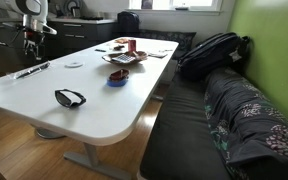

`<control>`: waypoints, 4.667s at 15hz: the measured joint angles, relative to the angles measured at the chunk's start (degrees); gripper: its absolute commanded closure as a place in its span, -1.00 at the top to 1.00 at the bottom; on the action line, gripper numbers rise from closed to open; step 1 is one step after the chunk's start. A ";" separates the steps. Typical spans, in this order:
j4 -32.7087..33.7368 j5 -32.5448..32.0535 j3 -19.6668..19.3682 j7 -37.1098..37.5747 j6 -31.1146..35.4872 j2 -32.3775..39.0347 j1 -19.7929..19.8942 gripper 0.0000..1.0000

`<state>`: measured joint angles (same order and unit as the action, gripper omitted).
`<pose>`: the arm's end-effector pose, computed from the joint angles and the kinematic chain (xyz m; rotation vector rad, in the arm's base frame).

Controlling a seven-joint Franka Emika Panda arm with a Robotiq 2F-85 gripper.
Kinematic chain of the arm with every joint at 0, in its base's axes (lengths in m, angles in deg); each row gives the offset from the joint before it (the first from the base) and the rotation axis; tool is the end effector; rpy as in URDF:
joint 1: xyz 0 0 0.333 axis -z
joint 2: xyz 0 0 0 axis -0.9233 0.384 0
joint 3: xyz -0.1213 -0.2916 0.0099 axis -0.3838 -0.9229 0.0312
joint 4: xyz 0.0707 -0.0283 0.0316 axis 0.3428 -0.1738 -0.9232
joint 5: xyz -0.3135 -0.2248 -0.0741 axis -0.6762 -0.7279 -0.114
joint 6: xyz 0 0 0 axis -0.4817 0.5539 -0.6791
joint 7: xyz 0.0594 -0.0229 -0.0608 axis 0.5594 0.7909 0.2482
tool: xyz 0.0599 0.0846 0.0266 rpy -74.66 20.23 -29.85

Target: Put the plastic of cutlery on top of the red wagon.

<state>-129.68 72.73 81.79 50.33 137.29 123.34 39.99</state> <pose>0.4512 0.4017 0.1709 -3.0656 -0.3127 0.5233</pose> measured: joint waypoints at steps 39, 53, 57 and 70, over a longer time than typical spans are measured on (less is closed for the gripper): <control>-8.51 -6.26 -15.99 13.73 -3.06 -12.18 5.00 -0.84; -8.27 -27.62 -16.31 12.41 -22.36 -23.84 14.68 -0.84; -1.37 -33.74 -15.99 0.43 -23.06 -20.10 16.53 -0.84; 10.35 -28.33 -15.81 -5.15 -22.42 -6.81 18.94 -0.84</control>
<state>-119.32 44.40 65.98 45.18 114.87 116.53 58.94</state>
